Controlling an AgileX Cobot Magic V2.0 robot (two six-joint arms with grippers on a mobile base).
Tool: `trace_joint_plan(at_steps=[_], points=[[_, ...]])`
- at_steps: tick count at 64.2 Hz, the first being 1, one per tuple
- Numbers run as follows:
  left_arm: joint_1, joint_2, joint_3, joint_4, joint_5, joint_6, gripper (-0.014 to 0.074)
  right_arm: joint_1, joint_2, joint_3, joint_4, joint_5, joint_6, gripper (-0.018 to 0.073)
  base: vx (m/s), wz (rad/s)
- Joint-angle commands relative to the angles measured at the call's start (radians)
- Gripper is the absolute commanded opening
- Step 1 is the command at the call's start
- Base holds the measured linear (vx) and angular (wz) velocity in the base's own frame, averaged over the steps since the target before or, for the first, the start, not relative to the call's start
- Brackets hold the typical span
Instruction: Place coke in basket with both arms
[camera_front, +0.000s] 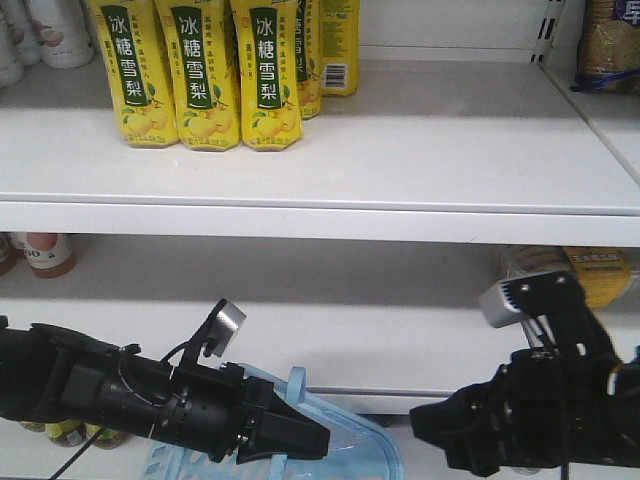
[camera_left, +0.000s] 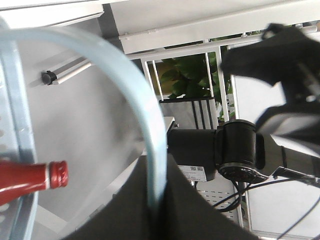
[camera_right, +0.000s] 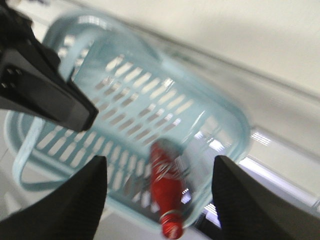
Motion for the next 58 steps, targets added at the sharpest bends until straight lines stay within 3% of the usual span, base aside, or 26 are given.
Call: trace_joint_plan(at_steps=[1, 18, 26, 32, 44, 58], points=[[-0.004, -0.053, -0.024, -0.115, 0.108, 0.002, -0.0006, -0.005, -0.098, -0.024, -0.098, -0.08, 0.081, 0.0452, 0.0, 0.0], [-0.004, -0.053, -0.024, -0.115, 0.108, 0.002, -0.0006, -0.1, -0.296, -0.024, -0.63, -0.069, 0.425, 0.0452, 0.0, 0.0], [-0.004, -0.053, -0.024, -0.115, 0.108, 0.002, -0.0006, -0.139, -0.376, -0.024, -0.806, -0.046, 0.504, 0.0452, 0.0, 0.0], [-0.004, -0.053, -0.024, -0.115, 0.108, 0.002, -0.0006, -0.144, -0.448, -0.023, -0.855, -0.051, 0.536, 0.0452, 0.0, 0.0], [-0.004, -0.053, -0.024, -0.115, 0.108, 0.002, -0.0006, -0.144, -0.611, -0.017, -0.855, -0.095, 0.521, 0.0452, 0.0, 0.0], [-0.004, -0.053, -0.024, -0.115, 0.108, 0.002, -0.0006, -0.144, -0.811, 0.1, -0.841, -0.12, 0.509, 0.0452, 0.0, 0.0]])
